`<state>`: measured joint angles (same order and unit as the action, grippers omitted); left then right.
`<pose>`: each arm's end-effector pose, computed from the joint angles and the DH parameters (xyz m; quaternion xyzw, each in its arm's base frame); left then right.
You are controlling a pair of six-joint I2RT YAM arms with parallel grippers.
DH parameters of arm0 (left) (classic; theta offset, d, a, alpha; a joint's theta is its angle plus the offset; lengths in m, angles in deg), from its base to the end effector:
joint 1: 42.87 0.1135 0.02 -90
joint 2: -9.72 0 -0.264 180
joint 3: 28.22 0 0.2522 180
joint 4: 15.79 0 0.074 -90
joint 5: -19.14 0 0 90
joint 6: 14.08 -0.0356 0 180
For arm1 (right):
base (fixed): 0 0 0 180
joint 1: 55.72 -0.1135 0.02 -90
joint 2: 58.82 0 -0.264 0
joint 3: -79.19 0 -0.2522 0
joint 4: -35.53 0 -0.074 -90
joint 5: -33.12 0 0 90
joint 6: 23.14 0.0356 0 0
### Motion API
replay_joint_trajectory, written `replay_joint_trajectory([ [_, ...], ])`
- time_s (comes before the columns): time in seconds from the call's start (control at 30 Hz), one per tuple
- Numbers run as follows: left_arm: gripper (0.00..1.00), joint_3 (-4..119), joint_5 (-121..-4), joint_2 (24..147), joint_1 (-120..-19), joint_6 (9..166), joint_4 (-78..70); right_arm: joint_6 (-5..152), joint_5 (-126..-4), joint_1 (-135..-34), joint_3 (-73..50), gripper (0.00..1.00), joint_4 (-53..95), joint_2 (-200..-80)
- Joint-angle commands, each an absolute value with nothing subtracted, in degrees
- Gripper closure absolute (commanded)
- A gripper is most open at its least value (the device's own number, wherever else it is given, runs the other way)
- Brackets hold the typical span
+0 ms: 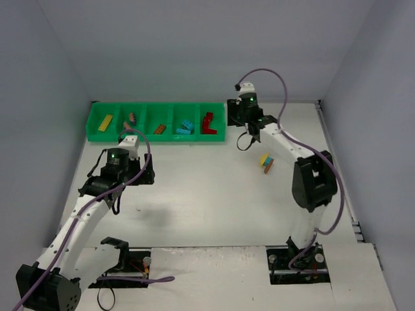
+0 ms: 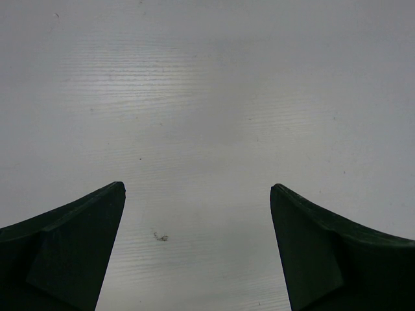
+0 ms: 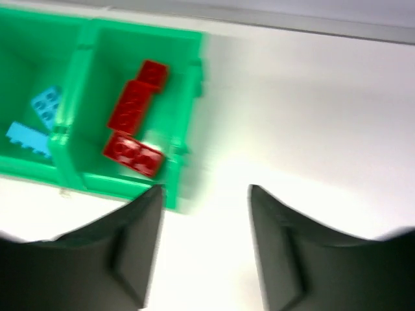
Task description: Sort the legos into containers by color
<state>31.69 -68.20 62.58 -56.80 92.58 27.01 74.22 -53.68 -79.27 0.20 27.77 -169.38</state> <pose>0.1935 -0.0497 0.2909 -0.0106 0.8898 -0.1402 0.4342 0.4280 0.1844 0.2862 -0.0970 0.7995 0.1362 0.5770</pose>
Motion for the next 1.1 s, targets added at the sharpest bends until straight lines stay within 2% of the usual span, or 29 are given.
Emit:
replay_joint_trajectory([
  [0.0, 0.14, 32.8, -68.9, 62.0, -57.3, 91.8, 24.6, 75.6, -49.8, -75.9, -4.8, 0.43, 26.8, -159.6],
  [0.03, 0.14, 32.8, -68.8, 62.1, -57.3, 91.8, 24.6, 76.4, -49.9, -74.2, -7.7, 0.37, 24.4, -157.1],
  [0.07, 0.14, 32.8, -68.8, 62.0, -57.3, 91.7, 24.6, 77.1, -50.0, -73.5, -9.2, 0.26, 23.4, -155.9],
  [0.13, 0.14, 32.8, -68.8, 62.1, -57.3, 91.8, 24.7, 78.7, -49.8, -71.5, -13.9, 0.24, 21.3, -152.8],
  [0.23, 0.14, 32.8, -68.9, 62.3, -57.3, 91.9, 24.7, 81.8, -48.9, -69.7, -19.2, 0.28, 17.8, -149.5],
  [0.33, 0.14, 32.8, -68.7, 62.2, -57.3, 91.9, 24.7, 85.3, -47.4, -68.8, -23.3, 0.39, 15.3, -146.8],
  [0.43, 0.14, 32.8, -68.7, 62.0, -57.4, 91.9, 24.7, 89.3, -45.9, -67.7, -26.7, 0.58, 13.0, -145.1],
  [0.67, 0.14, 32.8, -68.9, 61.6, -57.4, 91.9, 24.8, 95.5, -46.6, -66.7, -31.8, 0.63, 10.0, -143.6],
  [0.93, 0.14, 32.8, -68.8, 61.6, -57.4, 91.9, 25.0, 97.4, -48.8, -65.4, -31.9, 0.75, 11.2, -147.8],
  [1.07, 0.14, 32.8, -68.7, 61.8, -57.4, 91.9, 25.0, 97.6, -50.3, -65.4, -32.0, 0.74, 13.4, -147.9],
])
